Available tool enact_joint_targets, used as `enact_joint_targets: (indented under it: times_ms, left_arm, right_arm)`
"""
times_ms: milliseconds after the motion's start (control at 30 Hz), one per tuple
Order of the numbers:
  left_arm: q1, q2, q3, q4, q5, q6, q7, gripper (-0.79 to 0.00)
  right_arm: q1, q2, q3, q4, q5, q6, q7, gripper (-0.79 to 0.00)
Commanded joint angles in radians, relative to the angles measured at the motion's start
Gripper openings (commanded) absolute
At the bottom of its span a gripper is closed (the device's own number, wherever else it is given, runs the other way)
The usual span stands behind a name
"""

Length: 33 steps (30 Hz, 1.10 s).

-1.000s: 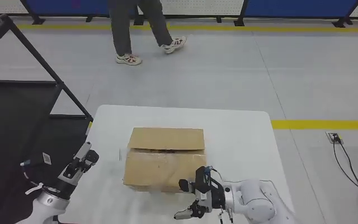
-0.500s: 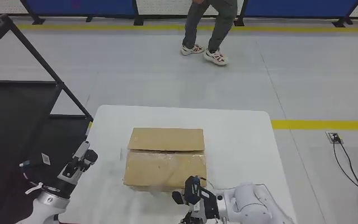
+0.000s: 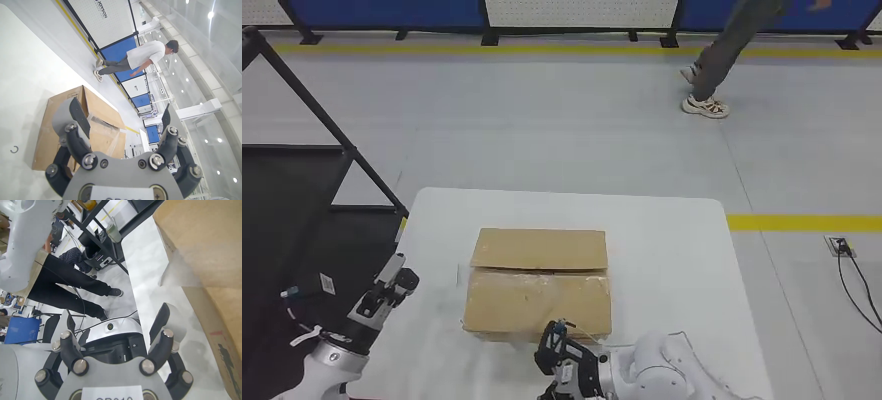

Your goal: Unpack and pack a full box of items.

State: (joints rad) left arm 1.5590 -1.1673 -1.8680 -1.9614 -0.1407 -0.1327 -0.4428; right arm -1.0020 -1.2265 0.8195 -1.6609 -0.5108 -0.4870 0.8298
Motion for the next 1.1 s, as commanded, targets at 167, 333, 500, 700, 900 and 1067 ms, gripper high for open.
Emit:
enact_joint_targets:
  times_ms: [167, 333, 500, 700, 900, 1067]
  left_arm:
    - [-0.012, 0.002, 0.012, 0.009, 0.009, 0.002, -0.008, 0.000]
    - [-0.019, 0.004, 0.016, 0.014, 0.016, 0.002, -0.011, 0.000]
    - [-0.025, 0.006, 0.015, 0.022, 0.014, 0.000, -0.014, 0.000]
    - [-0.028, 0.007, 0.015, 0.029, 0.013, -0.004, -0.017, 0.000]
    - [-0.033, 0.009, 0.017, 0.038, 0.011, -0.005, -0.016, 0.000]
    - [-0.039, 0.010, 0.019, 0.042, 0.012, -0.002, -0.015, 0.000]
  right_arm:
    - [0.030, -0.025, -0.054, 0.062, -0.042, 0.075, -0.096, 0.000]
    - [0.051, -0.040, -0.072, 0.111, -0.007, 0.059, -0.151, -0.296]
    - [0.074, -0.053, -0.076, 0.146, 0.049, 0.066, -0.176, -0.514]
    - [0.097, -0.065, -0.075, 0.178, 0.114, 0.080, -0.182, -0.773]
    - [0.110, -0.071, -0.070, 0.197, 0.201, 0.060, -0.139, -0.785]
    - [0.118, -0.070, -0.047, 0.194, 0.260, 0.009, -0.118, -0.785]
